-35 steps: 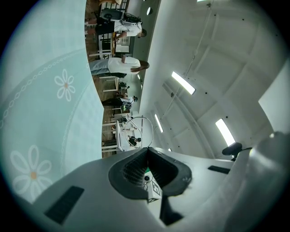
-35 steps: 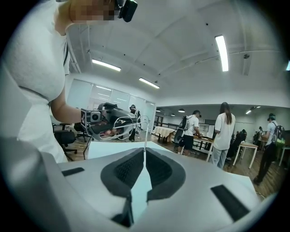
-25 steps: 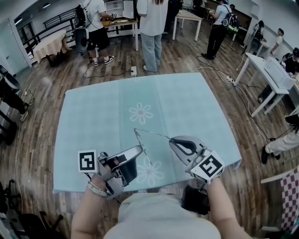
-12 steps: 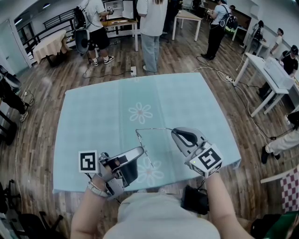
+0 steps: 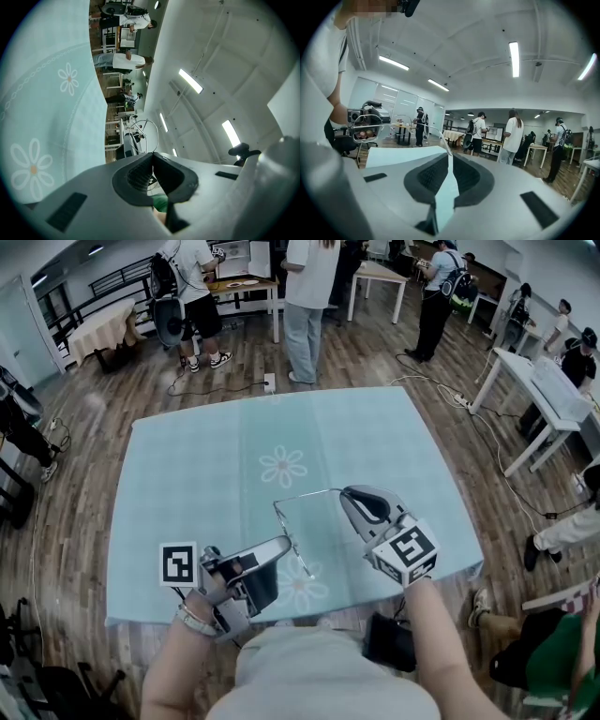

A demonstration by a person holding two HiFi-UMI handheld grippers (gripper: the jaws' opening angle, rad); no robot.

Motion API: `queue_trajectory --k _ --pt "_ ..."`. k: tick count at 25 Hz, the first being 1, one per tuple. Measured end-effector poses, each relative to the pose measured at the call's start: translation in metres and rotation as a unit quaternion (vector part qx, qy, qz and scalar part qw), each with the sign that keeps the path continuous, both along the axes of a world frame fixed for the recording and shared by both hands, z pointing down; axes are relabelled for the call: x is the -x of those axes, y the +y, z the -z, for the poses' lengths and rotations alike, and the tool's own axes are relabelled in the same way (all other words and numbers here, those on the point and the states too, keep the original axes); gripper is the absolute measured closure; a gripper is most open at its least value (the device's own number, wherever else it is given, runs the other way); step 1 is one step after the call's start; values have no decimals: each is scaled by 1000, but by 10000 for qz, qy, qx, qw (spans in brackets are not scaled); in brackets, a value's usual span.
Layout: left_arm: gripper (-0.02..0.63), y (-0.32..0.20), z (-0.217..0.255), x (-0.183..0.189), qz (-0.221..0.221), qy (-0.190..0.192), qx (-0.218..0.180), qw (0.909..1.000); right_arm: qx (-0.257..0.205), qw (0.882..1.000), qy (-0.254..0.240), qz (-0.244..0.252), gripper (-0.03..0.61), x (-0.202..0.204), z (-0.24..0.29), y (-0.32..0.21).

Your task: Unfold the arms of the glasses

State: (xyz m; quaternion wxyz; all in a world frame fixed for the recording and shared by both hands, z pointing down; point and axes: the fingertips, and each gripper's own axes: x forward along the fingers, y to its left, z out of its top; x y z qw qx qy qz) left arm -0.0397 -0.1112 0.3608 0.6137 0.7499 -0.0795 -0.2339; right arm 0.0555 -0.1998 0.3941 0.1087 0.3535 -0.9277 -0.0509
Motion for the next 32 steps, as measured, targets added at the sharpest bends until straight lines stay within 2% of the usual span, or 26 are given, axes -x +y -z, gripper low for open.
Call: queue_trajectory --k 17,22,32 --pt "604 -1 1 5 74 80 32 9999 29 9999 -56 -134 546 7 1 -12" --pt "604 -6 1 7 138 108 21 9998 84 9999 22 -119 483 3 -4 -11" --pt "604 -5 7 8 86 147 -3 9999 215 9996 -84 -160 477 -1 -11 -6"
